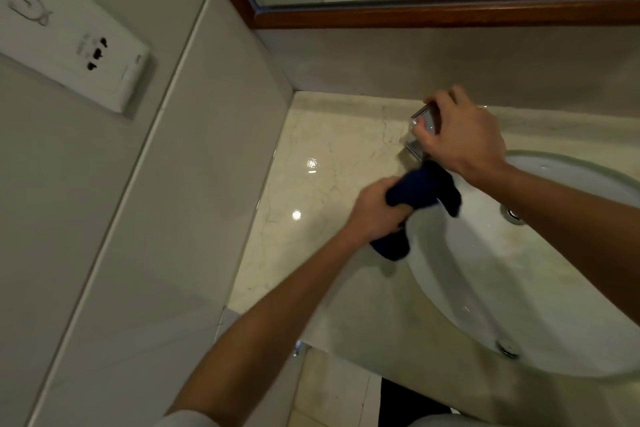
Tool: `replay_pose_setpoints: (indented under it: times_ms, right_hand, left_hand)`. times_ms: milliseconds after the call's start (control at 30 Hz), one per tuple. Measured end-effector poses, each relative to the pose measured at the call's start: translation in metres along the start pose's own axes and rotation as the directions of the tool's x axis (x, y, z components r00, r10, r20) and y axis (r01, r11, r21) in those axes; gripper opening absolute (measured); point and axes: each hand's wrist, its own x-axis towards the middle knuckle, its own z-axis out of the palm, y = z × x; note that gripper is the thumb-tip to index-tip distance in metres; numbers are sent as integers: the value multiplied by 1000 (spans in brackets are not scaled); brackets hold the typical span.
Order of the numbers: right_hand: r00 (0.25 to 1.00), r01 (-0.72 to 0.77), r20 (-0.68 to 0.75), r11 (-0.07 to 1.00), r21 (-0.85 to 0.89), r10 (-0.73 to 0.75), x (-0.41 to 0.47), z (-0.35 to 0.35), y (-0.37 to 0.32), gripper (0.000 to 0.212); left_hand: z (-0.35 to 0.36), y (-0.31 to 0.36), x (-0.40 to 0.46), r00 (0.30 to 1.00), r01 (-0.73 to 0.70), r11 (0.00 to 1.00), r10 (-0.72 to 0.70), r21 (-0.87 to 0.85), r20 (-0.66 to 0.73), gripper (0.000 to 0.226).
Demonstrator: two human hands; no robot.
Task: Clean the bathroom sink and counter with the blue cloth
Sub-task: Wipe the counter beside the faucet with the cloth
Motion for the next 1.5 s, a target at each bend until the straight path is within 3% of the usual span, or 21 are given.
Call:
replay_pose_setpoints:
  times_ms: [100,233,400,600,767,867,933,1000,1067,1167,1300,1333,1400,1433,1500]
  right_hand:
    - [1000,-10,-2,1000,5,10,1,1,1,44]
    - [999,-30,-17,999,14,30,2,4,2,41]
    - [1000,0,-13,1000,9,0,4,8,6,43]
    - [1000,10,-13,1000,-7,-10,4,9,7,44]
    - [1000,12,-5,1000,7,-12,2,5,4,44]
    - [1000,7,-10,1000,9,-7,0,1,1,45]
    - [1000,1,-20,1000,-1,-1,-1,0,0,46]
    - [1000,7,-18,1000,-10,-7,-1,0,0,47]
    - [1000,11,-18,1000,-9,-11,-2,1,1,48]
    - [1000,7,-15,1000,2,-7,-1,2,4,47]
    - [1000,12,-4,1000,24,-12,0,1,3,48]
    - [1000,13,-3,1000,25,-13,0,1,3,47]
    - [1000,18,-7,1000,23,-17,0,1,2,45]
    - [1000,19,-12,1000,22,-18,0,1,2,44]
    - [999,21,-25,1000,19,-21,1,2,3,44]
  left_hand:
    - [-70,-12,16,982,8,997,8,82,-190,49]
    - [-146,-50,49,928,121,899,48,421,-369,59]
    - [-151,-114,72,946,231,775,-37,588,-323,49]
    - [-102,-119,50,934,236,709,22,664,-357,46]
    - [3,-72,3,911,303,788,-75,535,-405,41]
    - [64,-28,-24,946,201,853,-42,482,-321,41]
    - [84,-8,-37,969,122,945,-48,302,-242,33]
    - [83,2,-45,979,155,988,-155,-4,-131,25]
    - [70,7,-57,975,210,950,-222,-231,-27,13]
    - [37,17,-79,963,256,836,-264,-485,53,15]
    - [-51,-8,-103,927,369,742,-334,-560,168,40]
    - [-75,-24,-109,895,436,751,-420,-496,151,55]
    - [-109,-62,-121,773,580,765,-625,-279,-108,74]
    - [-115,-79,-127,706,618,762,-647,-194,-287,67]
    - [-106,-94,-134,646,584,809,-514,-69,-564,35]
